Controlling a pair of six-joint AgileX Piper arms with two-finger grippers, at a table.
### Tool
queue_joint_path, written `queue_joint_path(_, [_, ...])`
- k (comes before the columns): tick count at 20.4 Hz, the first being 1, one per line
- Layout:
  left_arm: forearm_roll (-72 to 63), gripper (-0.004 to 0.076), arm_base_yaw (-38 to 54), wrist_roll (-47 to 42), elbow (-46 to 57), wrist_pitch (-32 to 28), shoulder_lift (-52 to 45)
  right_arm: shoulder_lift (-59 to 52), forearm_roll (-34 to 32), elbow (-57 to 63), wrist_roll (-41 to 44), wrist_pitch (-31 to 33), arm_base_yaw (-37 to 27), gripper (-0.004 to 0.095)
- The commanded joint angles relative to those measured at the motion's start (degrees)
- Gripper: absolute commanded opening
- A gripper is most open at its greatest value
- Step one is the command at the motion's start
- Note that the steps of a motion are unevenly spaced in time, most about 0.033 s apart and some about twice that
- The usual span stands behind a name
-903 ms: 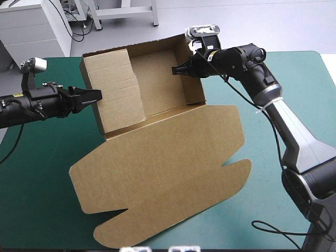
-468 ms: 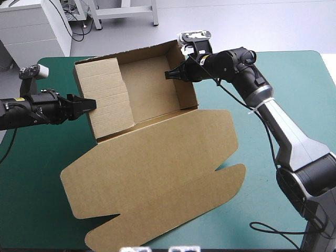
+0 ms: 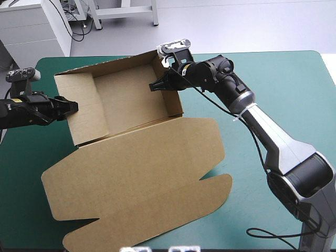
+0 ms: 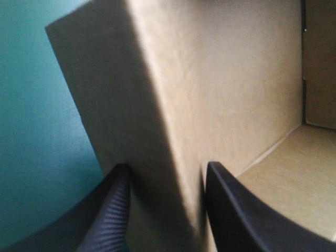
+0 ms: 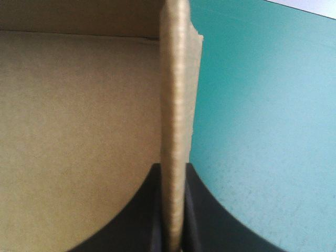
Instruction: Fold the box
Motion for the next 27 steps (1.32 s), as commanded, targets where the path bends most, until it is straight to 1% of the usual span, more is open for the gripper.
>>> queue_joint_path(1, [0.27,0.0312,-0.25,-2.01,-1.68,-3.99,0.62,-3.62,2.40,-1.82,-0.70,-1.56,1.25,-0.0003])
queue_joint_path(2, [0.56,0.0307,-0.25,-2.30,-1.68,-4.31,1.11,-3.62,2.40,-1.82,-0.70,-0.95,1.25,-0.0003])
queue_joint_path(4, [1.09,0.0261,-1.01,-2.29,-1.68,-4.71,2.08,-3.62,2.19,-1.82,-0.93,0.32,1.25,-0.0003])
queue_joint_path(5, [1.33,0.0192,-2.24,-2.29,-1.68,-4.83,2.97,-3.62,1.62,-1.82,-0.93,1.00,1.25,-0.0003])
queue_joint_path(6, [1.33,0.0158,-3.41,-2.29,-1.68,-4.96,3.31,-3.62,1.58,-1.82,-0.93,1.29,1.25,-0.0004])
queue_joint_path(7, [2.55,0.0097,-6.71,-1.87,-1.68,-5.94,4.05,-3.62,0.86,-1.82,-0.93,2.30,1.25,-0.0004])
queue_joint_path(8, [4.15,0.0076,-8.38,-1.87,-1.68,-6.69,4.35,-3.62,0.39,-1.96,-0.93,3.14,1.25,-0.0004])
queue_joint_path(9, [7.72,0.0025,-12.74,-2.79,-1.68,-8.95,4.69,-3.62,-0.82,-1.94,-0.93,5.85,1.25,-0.0004])
queue_joint_path(10, [9.08,0.0001,-14.82,-4.35,-1.68,-10.28,4.69,-3.62,-1.65,-1.94,-0.93,7.45,1.25,-0.0004])
queue_joint_path(11, [11.30,-0.0008,-17.94,-7.16,-1.68,-13.02,5.04,-3.62,-4.36,-1.94,-0.26,10.35,1.25,-0.0004])
queue_joint_path(12, [11.83,-0.0007,-20.08,-8.58,-1.68,-14.46,5.16,-3.62,-5.78,-1.94,0.44,11.94,1.25,-0.0004])
queue_joint_path(13, [12.33,-0.0008,-22.90,-10.89,-1.82,-16.61,6.12,-3.62,-8.16,-1.94,1.99,14.91,1.25,-0.0004])
queue_joint_path(14, [13.63,-0.0008,-24.65,-13.04,-2.57,-16.62,7.43,-3.62,-9.33,-1.94,3.33,16.94,1.25,-0.0004])
queue_joint_path(15, [14.98,-0.0008,-25.94,-14.78,-3.71,-15.57,8.96,-3.62,-10.31,-1.83,5.22,18.82,1.12,-0.0004])
queue_joint_path(16, [17.54,-0.0008,-27.85,-17.20,-5.89,-13.12,12.03,-3.48,-10.31,-1.75,6.75,21.31,1.02,-0.0004])
queue_joint_path(17, [18.46,-0.0008,-28.91,-17.67,-6.85,-11.99,13.56,-3.48,-10.31,-1.61,7.11,22.01,1.00,-0.0004])
queue_joint_path(18, [21.66,-0.0008,-31.41,-18.87,-9.32,-9.90,16.39,-3.48,-8.62,-0.69,7.81,22.62,1.00,-0.0004])
queue_joint_path(20, [27.16,-0.0008,-35.37,-22.17,-11.96,-9.11,19.20,-3.44,-6.74,2.32,8.88,22.52,1.00,-0.0004])
queue_joint_path(23, [33.71,-0.0008,-39.44,-25.33,-13.97,-7.46,22.49,-3.44,-6.41,9.01,10.01,20.03,1.00,-0.0004])
queue_joint_path(25, [34.42,-0.0008,-39.72,-26.64,-14.06,-5.02,25.07,-3.35,-5.21,12.32,10.78,17.66,0.91,-0.0004])
queue_joint_path(27, [34.27,-0.0008,-39.59,-26.64,-14.06,-3.01,26.92,-2.44,-2.72,13.40,10.78,16.83,-0.16,-0.0004])
